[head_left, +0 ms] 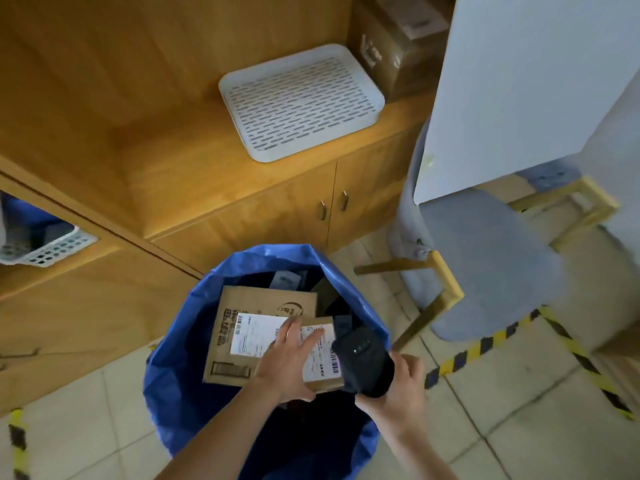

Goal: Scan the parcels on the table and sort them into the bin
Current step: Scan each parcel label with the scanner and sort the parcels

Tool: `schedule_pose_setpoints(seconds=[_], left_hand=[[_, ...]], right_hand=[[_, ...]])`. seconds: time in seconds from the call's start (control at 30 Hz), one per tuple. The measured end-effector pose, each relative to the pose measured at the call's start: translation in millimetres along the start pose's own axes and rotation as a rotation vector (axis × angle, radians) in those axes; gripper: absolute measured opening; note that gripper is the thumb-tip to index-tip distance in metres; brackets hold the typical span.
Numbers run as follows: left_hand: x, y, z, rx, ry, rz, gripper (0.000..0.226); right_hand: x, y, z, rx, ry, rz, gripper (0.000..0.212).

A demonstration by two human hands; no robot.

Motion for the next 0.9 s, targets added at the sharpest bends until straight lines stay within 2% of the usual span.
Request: schedule_pose_setpoints(seconds=[0.17,0.33,0.6,0.9], left_hand=[[-8,-21,33,0.002,-0.063,-0.034,0.124],[-7,-36,36,0.056,-0.037,-0.048,0.121],[12,-11,-2,0.092,0.010,-0.049,0.093],[6,22,-76,0.069,-0.105,-0.053,0.054]], right_hand=[[-15,-2,14,0.016,-0.031,-0.061,0.070],[-26,-5,16,0.049,-0.063,-0.089,0.070],[-17,8,-7,0.041,-0.072,-0.062,0.073],[-3,13,-96,-0.066,-0.069,-0.009,0.080]])
Point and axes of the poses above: each hand's wrist, its own z-axis towards the middle knuckle, its own y-axis out of the back of the hand, x = y × z, the point moved 5 cm from there along z, towards the middle knuckle, and after that the axes turned 3 degrees about x, right-handed, at the moved point
